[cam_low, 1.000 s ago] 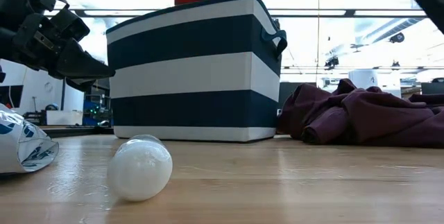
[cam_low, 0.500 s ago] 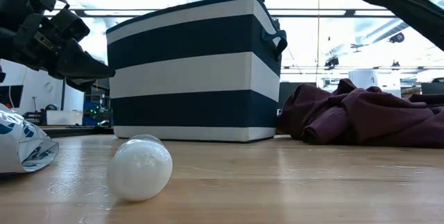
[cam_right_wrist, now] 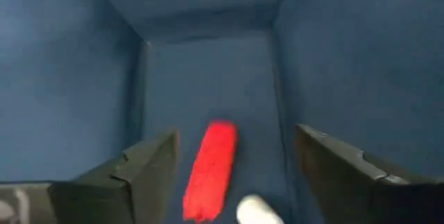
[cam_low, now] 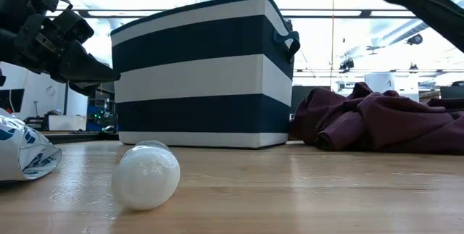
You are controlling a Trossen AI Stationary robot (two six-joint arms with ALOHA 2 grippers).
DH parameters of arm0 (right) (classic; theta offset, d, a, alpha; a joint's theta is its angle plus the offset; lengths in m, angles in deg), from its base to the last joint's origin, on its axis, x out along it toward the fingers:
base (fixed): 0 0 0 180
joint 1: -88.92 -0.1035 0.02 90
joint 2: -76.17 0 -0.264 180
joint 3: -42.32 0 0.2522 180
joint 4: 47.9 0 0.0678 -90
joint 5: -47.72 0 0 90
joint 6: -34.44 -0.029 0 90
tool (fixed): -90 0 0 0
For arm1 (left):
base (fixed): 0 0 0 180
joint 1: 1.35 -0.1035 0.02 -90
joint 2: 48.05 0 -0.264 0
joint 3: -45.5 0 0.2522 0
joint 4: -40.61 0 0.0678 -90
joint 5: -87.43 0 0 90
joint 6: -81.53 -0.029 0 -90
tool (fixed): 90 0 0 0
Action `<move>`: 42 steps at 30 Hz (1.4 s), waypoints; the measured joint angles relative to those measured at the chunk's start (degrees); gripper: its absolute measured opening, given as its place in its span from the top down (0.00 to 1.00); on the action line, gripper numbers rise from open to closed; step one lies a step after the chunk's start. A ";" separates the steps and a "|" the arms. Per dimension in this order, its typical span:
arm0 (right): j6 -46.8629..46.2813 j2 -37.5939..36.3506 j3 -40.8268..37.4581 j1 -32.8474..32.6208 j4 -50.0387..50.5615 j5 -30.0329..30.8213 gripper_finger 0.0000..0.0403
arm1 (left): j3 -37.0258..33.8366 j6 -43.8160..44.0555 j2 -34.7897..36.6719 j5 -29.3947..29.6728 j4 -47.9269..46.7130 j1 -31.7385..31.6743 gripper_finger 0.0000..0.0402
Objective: Pick & place medical supplies in basket/bin
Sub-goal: Put the white rolled gauze into the blue bin
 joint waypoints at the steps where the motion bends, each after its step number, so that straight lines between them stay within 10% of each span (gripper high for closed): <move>1: -0.66 -0.94 0.38 -0.21 -0.07 -0.02 0.30 | 0.00 -0.01 0.00 0.00 -0.01 0.00 1.00; 18: -0.61 -18.94 0.18 -26.72 7.71 -0.06 0.38 | 0.00 -0.01 0.00 0.03 -0.01 0.00 1.00; 42: -43.15 -1.75 -0.23 -46.71 10.64 1.48 0.42 | 0.00 -0.01 0.00 0.04 -0.01 0.00 1.00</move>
